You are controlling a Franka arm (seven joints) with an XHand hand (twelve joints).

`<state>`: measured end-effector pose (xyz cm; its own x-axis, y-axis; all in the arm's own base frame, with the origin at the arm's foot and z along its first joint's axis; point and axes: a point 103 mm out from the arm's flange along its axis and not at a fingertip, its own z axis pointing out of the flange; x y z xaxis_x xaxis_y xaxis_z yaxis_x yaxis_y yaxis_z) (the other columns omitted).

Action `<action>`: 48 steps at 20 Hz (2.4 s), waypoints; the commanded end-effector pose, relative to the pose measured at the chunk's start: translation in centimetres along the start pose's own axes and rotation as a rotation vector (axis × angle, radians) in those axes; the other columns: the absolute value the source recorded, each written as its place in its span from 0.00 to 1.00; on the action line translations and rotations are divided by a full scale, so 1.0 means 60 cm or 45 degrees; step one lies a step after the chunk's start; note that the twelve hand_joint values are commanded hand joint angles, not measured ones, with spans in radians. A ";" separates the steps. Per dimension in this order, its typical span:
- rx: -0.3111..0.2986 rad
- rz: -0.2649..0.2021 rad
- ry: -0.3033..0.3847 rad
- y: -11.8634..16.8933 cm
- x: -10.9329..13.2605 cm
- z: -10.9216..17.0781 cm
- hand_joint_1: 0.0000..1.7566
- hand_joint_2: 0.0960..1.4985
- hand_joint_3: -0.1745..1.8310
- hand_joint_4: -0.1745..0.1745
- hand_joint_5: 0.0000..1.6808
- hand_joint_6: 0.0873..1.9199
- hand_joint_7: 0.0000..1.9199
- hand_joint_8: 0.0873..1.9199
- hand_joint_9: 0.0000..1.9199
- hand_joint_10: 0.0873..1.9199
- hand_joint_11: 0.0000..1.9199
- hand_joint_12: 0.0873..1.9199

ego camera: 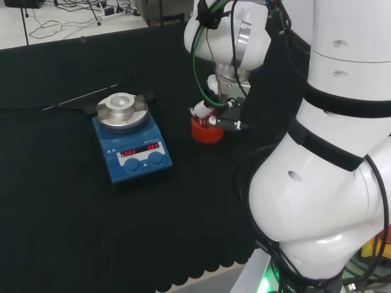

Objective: Pick up the round-bottom flask.

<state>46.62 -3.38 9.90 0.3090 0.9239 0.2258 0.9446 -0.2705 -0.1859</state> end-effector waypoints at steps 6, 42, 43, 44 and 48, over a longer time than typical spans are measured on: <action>0.028 0.010 -0.003 0.010 -0.006 0.020 0.50 0.33 0.39 0.33 0.40 0.37 0.17 0.33 0.28 0.31 0.12 0.70; -0.001 0.001 0.029 0.006 -0.016 0.021 0.55 0.38 0.40 0.38 0.61 0.36 0.22 0.32 0.33 0.28 0.15 0.69; 0.003 0.000 0.028 0.006 -0.015 0.022 0.55 0.36 0.41 0.35 0.60 0.36 0.22 0.33 0.33 0.28 0.15 0.69; 0.008 -0.001 0.028 0.006 -0.014 0.023 0.54 0.35 0.42 0.33 0.59 0.36 0.22 0.33 0.33 0.28 0.15 0.69; 0.021 0.000 0.021 0.009 -0.011 0.027 0.52 0.34 0.41 0.32 0.52 0.37 0.20 0.33 0.32 0.29 0.14 0.70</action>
<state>46.64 -3.93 8.27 0.3116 0.9180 0.2452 0.9436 -0.2686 -0.1934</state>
